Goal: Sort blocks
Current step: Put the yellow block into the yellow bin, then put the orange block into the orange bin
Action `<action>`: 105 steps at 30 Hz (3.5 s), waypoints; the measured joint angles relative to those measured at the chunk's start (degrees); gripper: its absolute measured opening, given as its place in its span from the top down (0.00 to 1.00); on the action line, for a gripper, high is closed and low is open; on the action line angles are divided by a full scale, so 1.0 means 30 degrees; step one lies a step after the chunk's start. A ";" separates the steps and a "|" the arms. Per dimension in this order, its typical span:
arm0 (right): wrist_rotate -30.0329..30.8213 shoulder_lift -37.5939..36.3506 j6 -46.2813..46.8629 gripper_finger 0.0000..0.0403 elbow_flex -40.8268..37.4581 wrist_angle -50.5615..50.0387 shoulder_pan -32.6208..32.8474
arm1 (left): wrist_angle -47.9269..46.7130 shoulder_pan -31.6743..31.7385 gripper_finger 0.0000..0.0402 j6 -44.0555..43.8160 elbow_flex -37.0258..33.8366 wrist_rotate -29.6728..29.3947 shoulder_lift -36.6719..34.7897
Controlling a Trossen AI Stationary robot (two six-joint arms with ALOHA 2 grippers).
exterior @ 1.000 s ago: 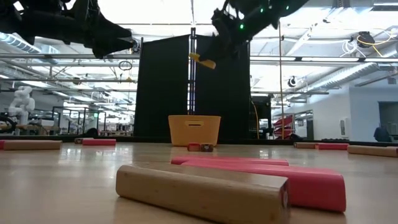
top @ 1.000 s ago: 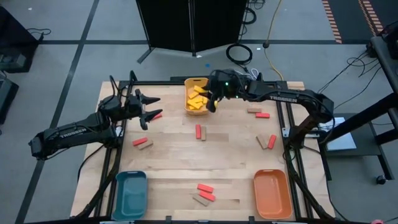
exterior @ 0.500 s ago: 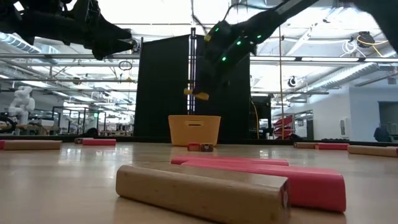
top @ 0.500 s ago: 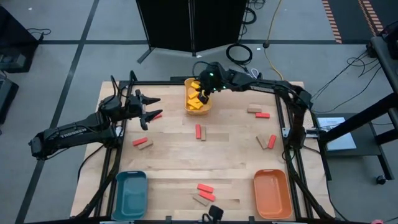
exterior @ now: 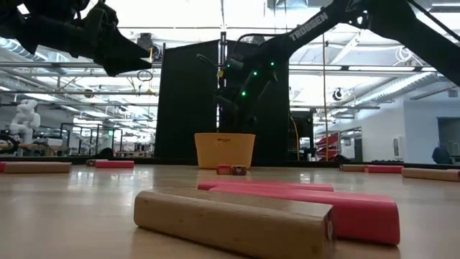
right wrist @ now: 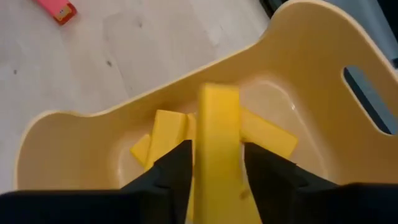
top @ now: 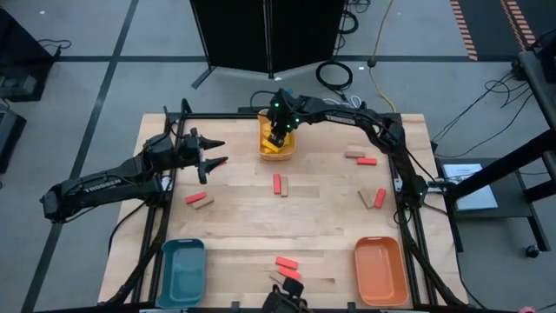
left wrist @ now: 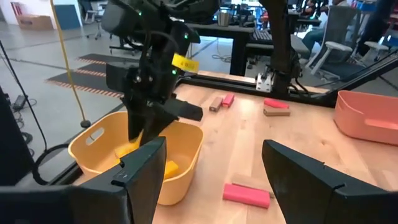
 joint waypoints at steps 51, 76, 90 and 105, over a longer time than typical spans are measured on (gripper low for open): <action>0.2209 -0.5173 0.0942 0.57 0.2509 -1.8691 0.4551 | -1.1172 -0.2634 0.35 -0.1594 0.6322 -0.2760 0.3687; 0.3784 -1.8903 1.0587 0.57 -1.7594 -0.6808 0.7521 | -0.3386 -0.9067 0.35 0.2086 0.6853 -0.1272 1.1502; 0.3211 -1.6723 0.4837 0.57 -1.7736 -0.3785 0.3941 | -0.6104 -0.7537 0.35 0.2517 0.8437 -0.1266 1.3205; 0.0602 -1.4327 -0.0019 0.57 -1.7729 0.2562 0.4350 | -1.1990 -0.3635 0.35 -0.0956 0.8444 -0.3703 1.2875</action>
